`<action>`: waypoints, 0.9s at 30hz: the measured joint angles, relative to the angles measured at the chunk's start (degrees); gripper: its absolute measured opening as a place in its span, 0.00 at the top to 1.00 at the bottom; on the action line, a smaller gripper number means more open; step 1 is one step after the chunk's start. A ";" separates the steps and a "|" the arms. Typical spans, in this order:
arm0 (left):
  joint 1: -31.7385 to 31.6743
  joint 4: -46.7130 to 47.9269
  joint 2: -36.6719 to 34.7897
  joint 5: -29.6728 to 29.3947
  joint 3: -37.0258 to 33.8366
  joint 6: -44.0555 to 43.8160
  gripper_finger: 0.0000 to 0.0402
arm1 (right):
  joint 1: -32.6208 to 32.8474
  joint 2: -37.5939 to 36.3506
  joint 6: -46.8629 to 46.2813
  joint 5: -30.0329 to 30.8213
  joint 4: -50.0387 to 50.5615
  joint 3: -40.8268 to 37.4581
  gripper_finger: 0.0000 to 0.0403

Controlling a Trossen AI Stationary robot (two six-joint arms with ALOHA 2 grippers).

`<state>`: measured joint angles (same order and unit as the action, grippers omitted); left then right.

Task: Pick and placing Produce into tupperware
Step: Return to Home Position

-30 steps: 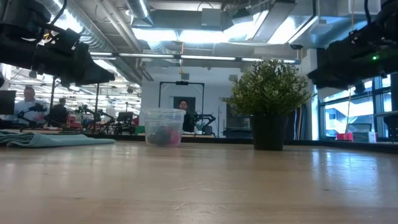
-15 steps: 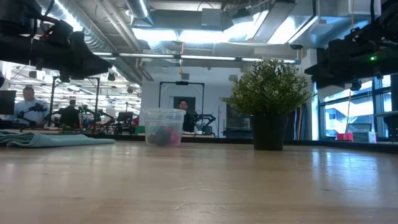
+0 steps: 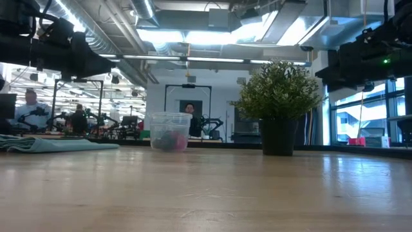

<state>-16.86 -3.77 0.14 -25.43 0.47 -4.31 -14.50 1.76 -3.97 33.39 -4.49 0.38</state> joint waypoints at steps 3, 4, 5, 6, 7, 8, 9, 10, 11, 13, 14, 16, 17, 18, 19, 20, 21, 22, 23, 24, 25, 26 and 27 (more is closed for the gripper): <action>0.00 0.00 0.00 0.00 0.00 3.17 0.61 | 0.00 0.00 -0.17 0.00 0.01 0.00 0.46; 0.00 0.00 0.00 0.00 0.00 3.30 0.62 | 0.00 0.00 -0.17 0.00 0.00 0.00 0.46; 0.00 0.00 0.00 0.00 0.00 3.30 0.62 | 0.00 0.00 -0.17 0.00 0.00 0.00 0.46; 0.00 0.00 0.00 0.00 0.00 3.34 0.62 | 0.01 0.00 -0.19 0.00 0.02 0.00 0.46; 0.00 0.00 0.00 0.00 0.00 3.39 0.63 | 0.00 0.00 -0.20 0.00 0.00 0.00 0.46; 0.00 0.00 0.00 0.00 0.00 3.38 0.63 | 0.00 0.00 -0.17 -0.02 0.00 0.00 0.46; 0.00 0.00 0.00 0.00 0.00 3.40 0.63 | 0.00 0.00 -0.11 0.00 0.02 0.00 0.46; 0.00 0.00 0.00 0.00 0.00 3.40 0.64 | 0.00 0.00 -0.05 0.00 0.00 0.00 0.46; 0.00 0.00 0.00 0.00 0.00 3.38 0.64 | 0.00 0.00 -0.07 0.00 0.01 0.00 0.46; 0.00 -0.01 0.00 0.00 0.00 3.42 0.64 | 0.00 0.00 -0.04 0.00 0.01 0.00 0.46; 0.00 -0.02 0.00 0.00 0.00 3.40 0.65 | 0.00 0.00 -0.04 0.00 0.01 0.00 0.46; 0.00 -0.02 0.00 0.00 0.00 3.40 0.65 | 0.01 0.00 -0.05 0.00 0.01 0.00 0.46; 0.00 -0.02 0.00 0.00 0.00 3.40 0.65 | 0.00 0.00 -0.14 0.00 0.00 0.00 0.46; 0.00 -0.02 0.00 0.00 0.00 3.41 0.65 | 0.01 0.00 -0.15 0.00 0.00 0.00 0.46; 0.00 -0.02 0.00 0.00 0.00 3.40 0.65 | 0.00 0.00 -0.09 -0.01 0.00 0.00 0.46; 0.00 -0.02 0.00 0.00 0.00 3.40 0.64 | 0.00 0.00 -0.07 0.00 0.00 0.00 0.46; 0.00 -0.02 0.00 0.00 0.00 3.43 0.64 | 0.00 0.00 -0.07 0.00 0.00 0.00 0.46; 0.00 -0.02 0.00 0.00 0.00 3.42 0.64 | 0.00 0.00 -0.07 0.00 0.00 0.00 0.46; 0.00 -0.02 0.00 0.00 0.00 3.40 0.63 | 0.00 0.00 -0.04 0.00 0.00 0.00 0.46; 0.00 -0.03 0.00 0.00 0.00 3.42 0.63 | 0.01 0.00 -0.05 0.00 0.00 0.00 0.46; 0.00 -0.02 0.00 0.00 0.00 3.43 0.63 | 0.00 0.00 -0.04 0.00 0.00 0.00 0.46; 0.00 -0.04 0.00 0.00 0.00 3.41 0.62 | 0.01 0.00 -0.04 0.00 0.00 0.00 0.46; 0.00 -0.03 0.00 0.00 0.00 3.41 0.62 | 0.01 0.00 -0.04 0.00 0.00 0.00 0.46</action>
<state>-16.86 -3.80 0.14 -25.43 0.47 -0.90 -14.50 1.76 -4.01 33.39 -4.49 0.38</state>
